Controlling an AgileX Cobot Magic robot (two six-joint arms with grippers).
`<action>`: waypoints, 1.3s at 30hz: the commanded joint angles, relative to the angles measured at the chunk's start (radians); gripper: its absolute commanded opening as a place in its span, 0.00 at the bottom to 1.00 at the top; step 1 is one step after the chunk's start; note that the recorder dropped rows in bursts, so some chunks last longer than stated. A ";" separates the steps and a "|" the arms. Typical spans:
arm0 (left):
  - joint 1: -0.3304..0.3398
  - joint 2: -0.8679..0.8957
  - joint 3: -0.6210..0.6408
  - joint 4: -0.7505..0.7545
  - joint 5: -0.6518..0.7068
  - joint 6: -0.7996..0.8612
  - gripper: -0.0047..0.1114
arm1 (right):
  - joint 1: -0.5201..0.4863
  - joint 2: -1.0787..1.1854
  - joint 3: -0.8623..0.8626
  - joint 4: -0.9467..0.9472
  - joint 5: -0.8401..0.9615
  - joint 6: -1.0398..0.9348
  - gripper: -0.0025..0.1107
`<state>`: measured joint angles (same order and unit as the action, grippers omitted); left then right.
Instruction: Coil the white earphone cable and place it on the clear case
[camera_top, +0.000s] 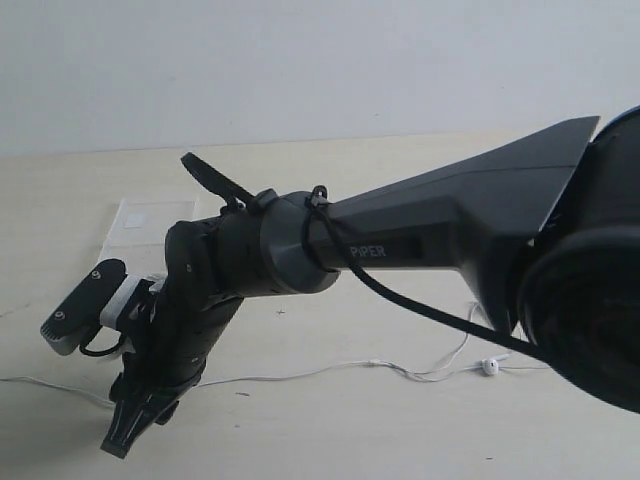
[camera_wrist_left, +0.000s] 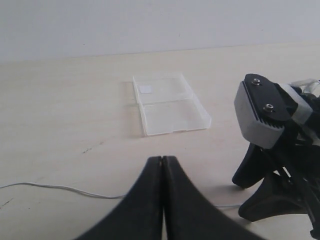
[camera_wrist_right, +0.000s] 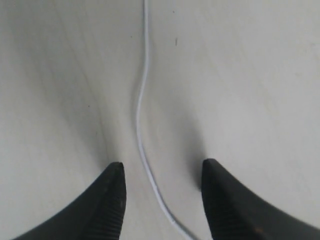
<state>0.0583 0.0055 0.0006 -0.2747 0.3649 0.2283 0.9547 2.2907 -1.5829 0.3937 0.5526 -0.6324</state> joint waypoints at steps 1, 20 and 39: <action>0.001 -0.006 -0.001 -0.007 -0.005 0.005 0.04 | -0.001 0.025 -0.009 -0.006 -0.006 0.005 0.44; 0.001 -0.006 -0.001 -0.007 -0.005 0.005 0.04 | -0.001 -0.014 -0.050 -0.131 0.005 0.101 0.02; 0.001 -0.006 -0.001 -0.007 -0.005 0.005 0.04 | -0.001 -0.756 -0.073 -0.134 0.085 0.269 0.02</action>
<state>0.0583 0.0055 0.0006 -0.2747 0.3649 0.2283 0.9547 1.5992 -1.6501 0.2674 0.6245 -0.3755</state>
